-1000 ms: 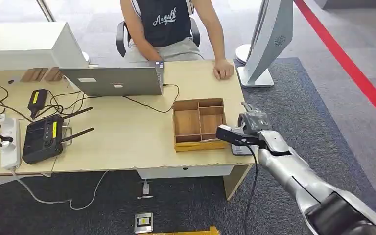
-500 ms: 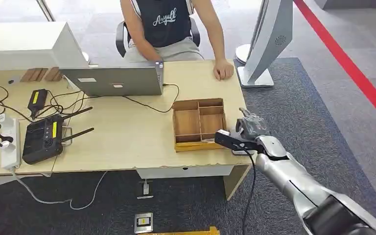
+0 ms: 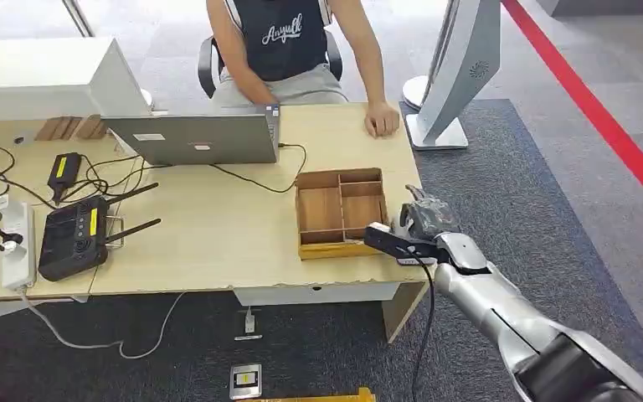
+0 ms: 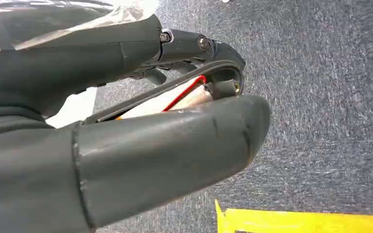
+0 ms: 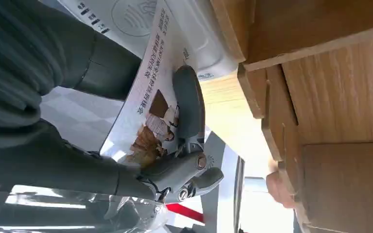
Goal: Pass the card to the sensor for recognition and then transmit it.
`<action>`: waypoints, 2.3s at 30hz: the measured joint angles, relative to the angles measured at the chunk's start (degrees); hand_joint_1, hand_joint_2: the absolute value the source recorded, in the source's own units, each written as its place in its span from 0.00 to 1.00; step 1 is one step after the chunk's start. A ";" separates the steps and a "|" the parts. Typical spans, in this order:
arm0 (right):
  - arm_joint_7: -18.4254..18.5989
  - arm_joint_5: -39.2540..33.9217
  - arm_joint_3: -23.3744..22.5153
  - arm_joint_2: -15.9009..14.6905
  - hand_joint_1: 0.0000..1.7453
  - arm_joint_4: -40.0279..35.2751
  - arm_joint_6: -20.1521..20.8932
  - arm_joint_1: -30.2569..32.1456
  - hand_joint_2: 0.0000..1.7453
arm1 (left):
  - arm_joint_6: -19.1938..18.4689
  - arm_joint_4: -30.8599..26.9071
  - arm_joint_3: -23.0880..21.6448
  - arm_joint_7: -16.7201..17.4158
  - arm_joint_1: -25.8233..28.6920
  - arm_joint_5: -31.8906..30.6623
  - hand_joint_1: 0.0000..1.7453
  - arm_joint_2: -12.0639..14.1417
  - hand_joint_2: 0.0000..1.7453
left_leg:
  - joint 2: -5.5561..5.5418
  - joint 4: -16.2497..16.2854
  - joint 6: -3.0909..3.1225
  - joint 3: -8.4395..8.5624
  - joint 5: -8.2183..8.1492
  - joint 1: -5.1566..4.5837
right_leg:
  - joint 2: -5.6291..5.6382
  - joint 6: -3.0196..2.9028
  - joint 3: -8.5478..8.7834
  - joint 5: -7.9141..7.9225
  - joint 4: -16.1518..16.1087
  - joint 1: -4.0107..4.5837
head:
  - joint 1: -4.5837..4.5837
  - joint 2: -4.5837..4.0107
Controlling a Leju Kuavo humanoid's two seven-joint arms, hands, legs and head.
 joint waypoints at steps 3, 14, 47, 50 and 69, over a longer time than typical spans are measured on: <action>-0.02 0.00 0.00 0.13 1.00 0.02 -0.02 0.00 1.00 | -0.07 0.00 -0.02 0.11 0.00 0.00 0.00 -0.04 0.00 | 0.00 0.00 0.00 0.00 0.00 0.00 | 0.00 0.00 0.00 0.00 0.00 0.00 | 0.00 0.00; -0.59 -0.35 -0.22 0.26 1.00 0.22 -4.20 -0.87 1.00 | -0.17 0.00 -0.59 -0.57 0.02 0.09 0.00 -0.07 0.00 | 0.01 0.00 0.00 -0.02 0.01 -0.01 | 0.00 -0.02 -0.01 0.02 0.01 -0.01 | -0.02 0.00; 2.32 7.30 -0.81 0.32 1.00 -9.31 0.52 -13.61 1.00 | -1.99 -0.02 -5.11 -2.25 0.03 -2.62 0.00 -0.26 0.00 | 0.00 0.01 -0.01 -0.06 0.02 0.00 | 0.00 -0.01 -0.01 0.03 0.04 0.00 | 0.00 0.00; 3.56 8.94 -0.31 2.03 1.00 -9.22 2.45 -15.19 1.00 | -2.38 -0.02 -5.92 -2.27 0.00 -3.39 0.00 -0.22 0.00 | 0.04 0.01 -0.01 -0.06 0.02 0.00 | 0.03 -0.01 -0.04 0.03 0.04 0.00 | 0.00 0.00; 4.81 9.29 1.73 8.37 0.00 -4.87 3.00 -17.42 1.00 | -3.17 -0.02 -8.59 -2.32 0.06 -3.04 0.00 -0.20 0.00 | 0.02 0.02 -0.01 -0.05 0.02 0.01 | 0.02 -0.01 -0.06 0.03 0.02 0.02 | 0.00 0.00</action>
